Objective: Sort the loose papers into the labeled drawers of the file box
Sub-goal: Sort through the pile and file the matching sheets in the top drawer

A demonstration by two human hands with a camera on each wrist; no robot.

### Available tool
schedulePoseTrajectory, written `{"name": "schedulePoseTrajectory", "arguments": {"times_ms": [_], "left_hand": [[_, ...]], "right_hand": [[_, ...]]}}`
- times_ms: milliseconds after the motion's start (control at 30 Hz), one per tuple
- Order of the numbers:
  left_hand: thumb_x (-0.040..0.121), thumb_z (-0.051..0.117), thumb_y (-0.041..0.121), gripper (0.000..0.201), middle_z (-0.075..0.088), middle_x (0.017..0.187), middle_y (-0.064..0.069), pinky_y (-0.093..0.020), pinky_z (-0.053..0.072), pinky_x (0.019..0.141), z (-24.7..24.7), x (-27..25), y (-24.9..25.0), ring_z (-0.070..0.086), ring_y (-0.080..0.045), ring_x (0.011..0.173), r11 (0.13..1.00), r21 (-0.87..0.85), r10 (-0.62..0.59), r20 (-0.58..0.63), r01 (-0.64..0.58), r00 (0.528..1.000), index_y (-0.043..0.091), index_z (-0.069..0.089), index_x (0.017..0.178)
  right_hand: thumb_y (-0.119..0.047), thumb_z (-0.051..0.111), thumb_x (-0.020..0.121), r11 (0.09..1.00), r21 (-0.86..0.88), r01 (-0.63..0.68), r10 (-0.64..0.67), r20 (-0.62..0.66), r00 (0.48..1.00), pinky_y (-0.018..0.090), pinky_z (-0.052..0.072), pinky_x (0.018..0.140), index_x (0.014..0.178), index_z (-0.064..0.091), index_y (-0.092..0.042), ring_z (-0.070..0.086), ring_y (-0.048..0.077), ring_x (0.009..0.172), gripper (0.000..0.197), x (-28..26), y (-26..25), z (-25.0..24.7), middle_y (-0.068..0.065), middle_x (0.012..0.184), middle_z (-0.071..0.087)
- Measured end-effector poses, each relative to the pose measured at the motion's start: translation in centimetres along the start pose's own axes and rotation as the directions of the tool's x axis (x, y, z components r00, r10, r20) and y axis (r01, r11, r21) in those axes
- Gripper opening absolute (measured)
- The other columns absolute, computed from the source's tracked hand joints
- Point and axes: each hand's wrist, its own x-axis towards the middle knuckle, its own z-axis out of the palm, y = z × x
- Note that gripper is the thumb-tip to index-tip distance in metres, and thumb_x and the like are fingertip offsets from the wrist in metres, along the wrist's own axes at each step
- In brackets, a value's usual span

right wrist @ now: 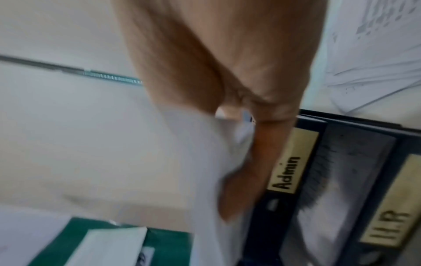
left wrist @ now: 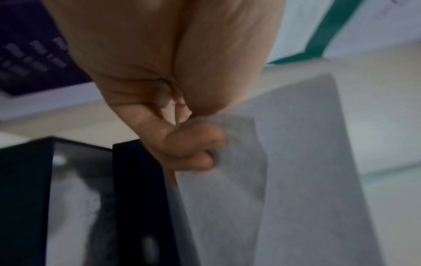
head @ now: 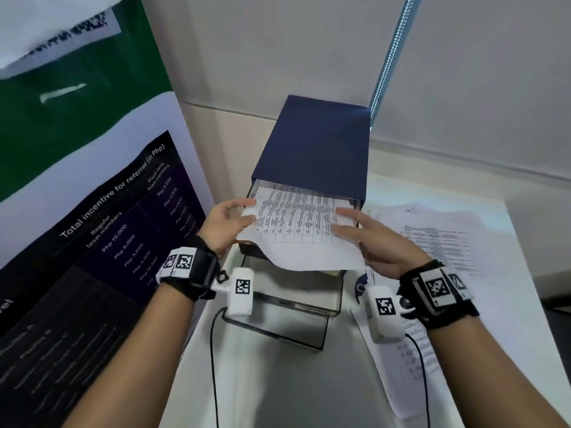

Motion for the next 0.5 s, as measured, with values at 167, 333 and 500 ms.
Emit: {"name": "schedulePoseTrajectory", "arguments": {"times_ms": [167, 333, 500], "left_hand": [[0.088, 0.069, 0.018, 0.012, 0.062, 0.105, -0.004, -0.021, 0.053, 0.077, 1.0, 2.9, 0.5, 0.064, -0.015, 0.086, 0.884, 0.446, 0.266, -0.230, -0.141, 0.936, 0.028, 0.068, 0.096], [0.093, 0.061, 0.034, 0.020, 0.062, 0.104, 0.004, -0.020, 0.044, 0.092, 3.6, 2.0, 0.3, 0.059, -0.014, 0.100, 0.575, 0.644, 0.580, 0.115, -0.505, 0.807, 0.020, 0.075, 0.097], [0.098, 0.035, 0.054, 0.049, 0.071, 0.113, 0.009, -0.042, 0.042, 0.102, 7.1, 2.9, -2.0, 0.062, -0.012, 0.108, 0.338, 0.736, 0.422, 0.438, -0.587, 0.793, 0.025, 0.074, 0.108]], "right_hand": [[0.001, 0.067, 0.088, 1.000, -0.005, -0.011, 0.011, 0.033, 0.999, 0.015, 0.055, 0.069, 0.125, 0.064, -0.011, 0.060, 0.006, 0.109, 0.040, 2.1, -0.5, -1.5, -0.004, 0.132, 0.057], [0.007, 0.069, 0.085, 0.992, 0.110, 0.066, -0.049, -0.151, 0.987, 0.019, 0.059, 0.068, 0.115, 0.065, 0.006, 0.068, 0.013, 0.089, 0.030, 6.9, -1.4, -1.5, 0.015, 0.125, 0.064], [-0.009, 0.061, 0.095, 0.986, 0.166, 0.027, -0.032, 0.029, 0.999, 0.031, 0.059, 0.086, 0.118, 0.063, -0.001, 0.068, 0.024, 0.104, 0.024, 7.2, -1.9, -2.5, 0.015, 0.115, 0.068]]}}
